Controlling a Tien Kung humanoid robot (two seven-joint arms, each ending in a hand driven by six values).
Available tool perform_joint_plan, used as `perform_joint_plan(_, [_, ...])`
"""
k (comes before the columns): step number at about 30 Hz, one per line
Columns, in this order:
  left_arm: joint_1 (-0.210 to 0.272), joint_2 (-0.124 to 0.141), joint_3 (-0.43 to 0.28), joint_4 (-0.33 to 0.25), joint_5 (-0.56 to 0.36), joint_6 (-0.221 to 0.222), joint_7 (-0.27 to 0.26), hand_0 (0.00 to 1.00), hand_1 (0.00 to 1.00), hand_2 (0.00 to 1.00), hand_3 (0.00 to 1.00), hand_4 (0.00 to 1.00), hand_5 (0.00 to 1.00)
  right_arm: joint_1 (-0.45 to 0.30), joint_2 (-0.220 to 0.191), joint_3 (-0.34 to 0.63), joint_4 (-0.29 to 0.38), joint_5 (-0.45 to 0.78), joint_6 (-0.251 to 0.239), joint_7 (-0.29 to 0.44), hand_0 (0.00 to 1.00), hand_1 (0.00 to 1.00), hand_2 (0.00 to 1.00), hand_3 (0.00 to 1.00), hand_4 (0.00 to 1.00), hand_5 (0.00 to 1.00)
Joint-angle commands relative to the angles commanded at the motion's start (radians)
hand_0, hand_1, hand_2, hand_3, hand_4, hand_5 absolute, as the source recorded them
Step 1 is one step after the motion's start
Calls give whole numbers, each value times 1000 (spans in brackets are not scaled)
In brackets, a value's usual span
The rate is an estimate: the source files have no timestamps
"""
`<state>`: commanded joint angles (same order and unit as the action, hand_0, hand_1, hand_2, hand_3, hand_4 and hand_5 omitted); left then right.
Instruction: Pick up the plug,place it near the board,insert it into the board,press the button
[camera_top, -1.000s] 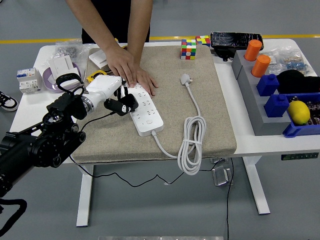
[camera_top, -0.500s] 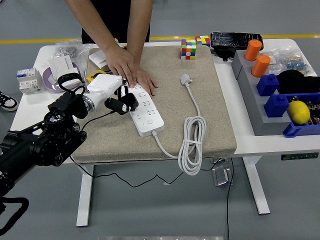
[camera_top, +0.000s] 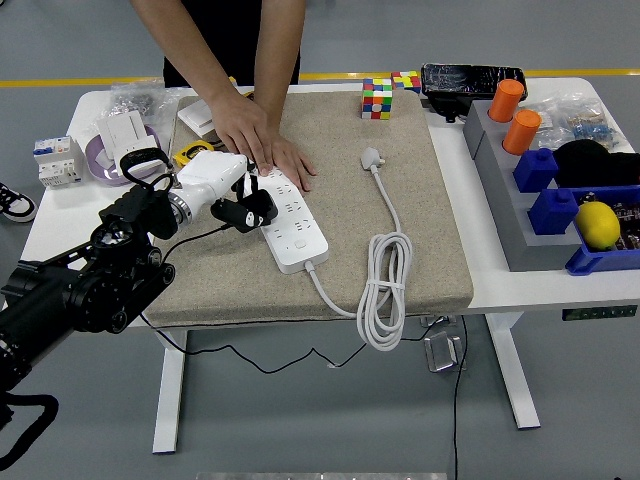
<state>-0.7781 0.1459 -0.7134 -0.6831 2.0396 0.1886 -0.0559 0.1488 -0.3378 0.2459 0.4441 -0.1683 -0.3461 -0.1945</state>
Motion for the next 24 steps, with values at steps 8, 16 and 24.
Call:
perform_joint_plan(8, [-3, -1, 7, 7, 6, -2, 0, 430, 456, 333, 342, 567, 147, 2, 0, 2, 1, -1, 0, 0, 896, 811, 779, 816, 998, 998])
perform_joint_plan(16, [-5, -2, 10, 5, 2, -5, -1, 430, 465, 351, 369, 599, 181, 2, 0, 3, 1, 1, 0, 1, 895, 810, 779, 816, 998, 998])
perform_joint_plan(24, [-3, 0, 8, 10, -34, -30, -9, 457, 514, 425, 428, 900, 318, 1, 0, 0, 0, 4, 1, 2, 895, 811, 780, 814, 998, 998])
